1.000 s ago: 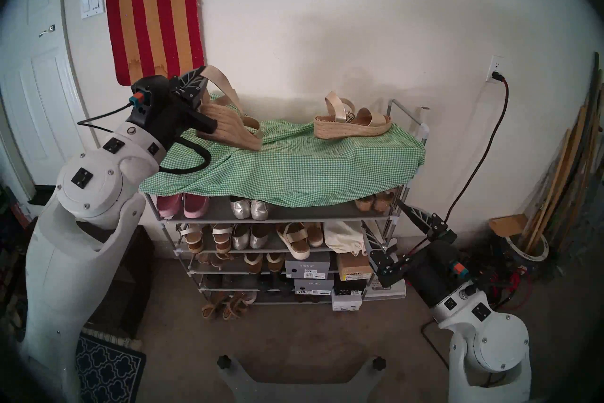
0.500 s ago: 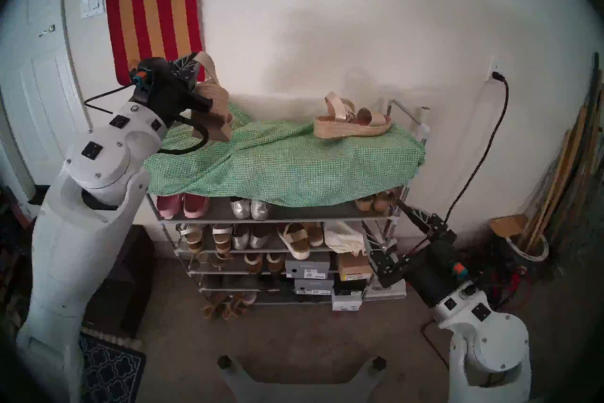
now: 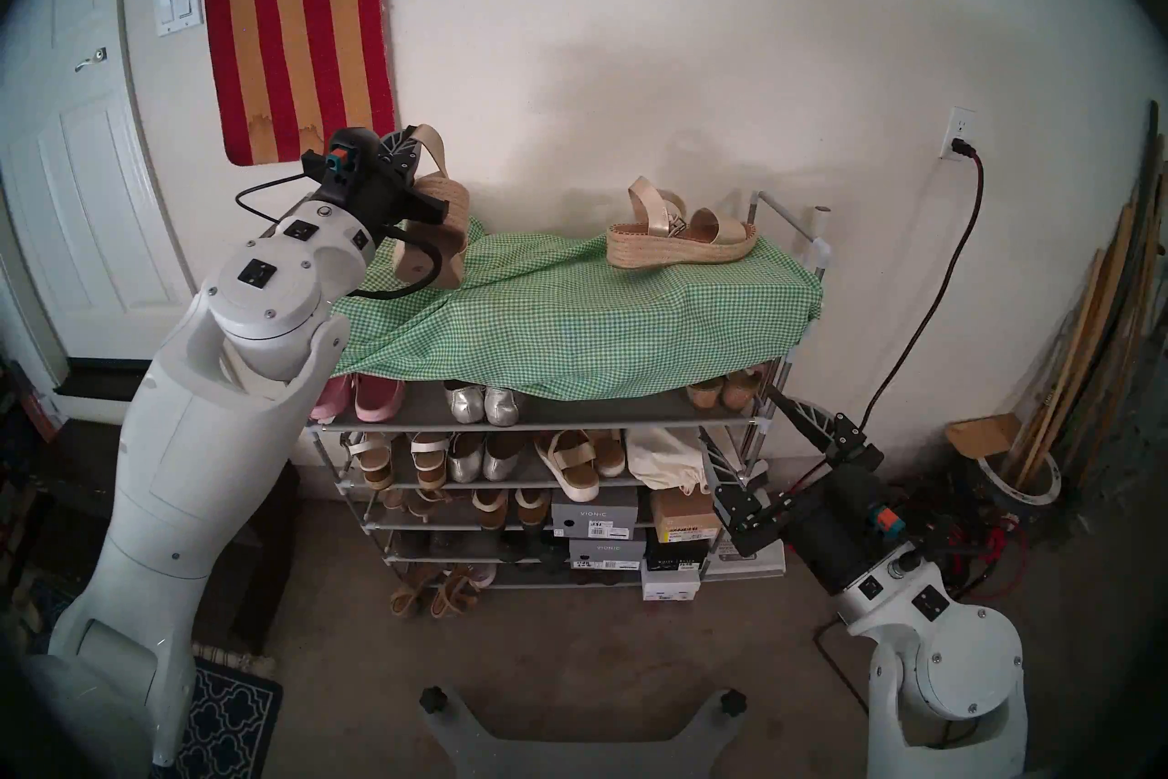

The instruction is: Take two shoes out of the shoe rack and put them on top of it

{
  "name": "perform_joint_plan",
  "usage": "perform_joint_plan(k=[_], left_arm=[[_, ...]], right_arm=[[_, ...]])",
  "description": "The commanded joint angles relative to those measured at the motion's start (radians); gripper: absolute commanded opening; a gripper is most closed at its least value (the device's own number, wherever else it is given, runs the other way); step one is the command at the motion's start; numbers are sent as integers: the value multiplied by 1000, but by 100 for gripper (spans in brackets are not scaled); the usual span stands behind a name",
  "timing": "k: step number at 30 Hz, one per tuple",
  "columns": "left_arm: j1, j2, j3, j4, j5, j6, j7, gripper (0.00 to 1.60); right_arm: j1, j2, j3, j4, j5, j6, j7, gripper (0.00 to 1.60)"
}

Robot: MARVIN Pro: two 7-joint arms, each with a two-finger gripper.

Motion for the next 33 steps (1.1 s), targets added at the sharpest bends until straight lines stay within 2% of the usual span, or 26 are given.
perform_joint_plan(k=[1, 4, 5, 8, 9, 10, 13, 15, 16, 17, 18, 19, 21, 22, 24, 27, 33], left_arm=[[-104, -77, 26, 50, 25, -4, 37, 0], [-137, -95, 42, 78, 34, 1, 47, 0], [-163, -125, 64, 118, 46, 3, 63, 0], [-198, -163, 100, 166, 57, 8, 78, 0], [-188, -174, 108, 172, 61, 6, 83, 0], [-218, -190, 128, 198, 66, 12, 87, 0], [-230, -216, 158, 229, 73, 15, 97, 0], [-262, -249, 210, 283, 83, 20, 112, 0], [-262, -249, 210, 283, 83, 20, 112, 0], [-274, -281, 244, 323, 93, 23, 126, 0], [-278, -270, 264, 333, 93, 22, 127, 0], [-283, -297, 279, 357, 98, 24, 135, 0], [-286, -294, 297, 369, 98, 24, 138, 0], [-300, -324, 332, 412, 106, 26, 152, 0], [-301, -337, 343, 428, 109, 27, 156, 0], [-318, -381, 401, 504, 122, 33, 181, 0], [-335, -433, 449, 590, 138, 42, 213, 0]], right_arm=[[1, 0, -2, 0, 0, 0, 1, 160], [1, 0, -2, 0, 0, 0, 1, 160], [1, 0, -2, 0, 0, 0, 1, 160], [1, 0, -2, 0, 0, 0, 1, 160], [1, 0, -2, 0, 0, 0, 1, 160], [1, 0, -2, 0, -1, 0, 1, 160], [1, 0, -2, 0, -1, 0, 1, 160], [1, 0, -2, 0, -1, 0, 1, 160], [1, 0, -2, 0, -1, 0, 1, 160], [1, 0, -2, -1, -1, 0, 1, 160], [1, 0, -2, -1, -1, 0, 1, 160], [1, 0, -2, -1, -1, 0, 1, 160], [1, 0, -2, -1, -1, 0, 1, 160], [1, 0, -2, -1, -1, 0, 1, 160], [1, 0, -2, -1, -1, 0, 1, 160], [1, 0, -2, -1, -2, 0, 1, 160], [1, 0, -2, -1, -2, 0, 1, 160]])
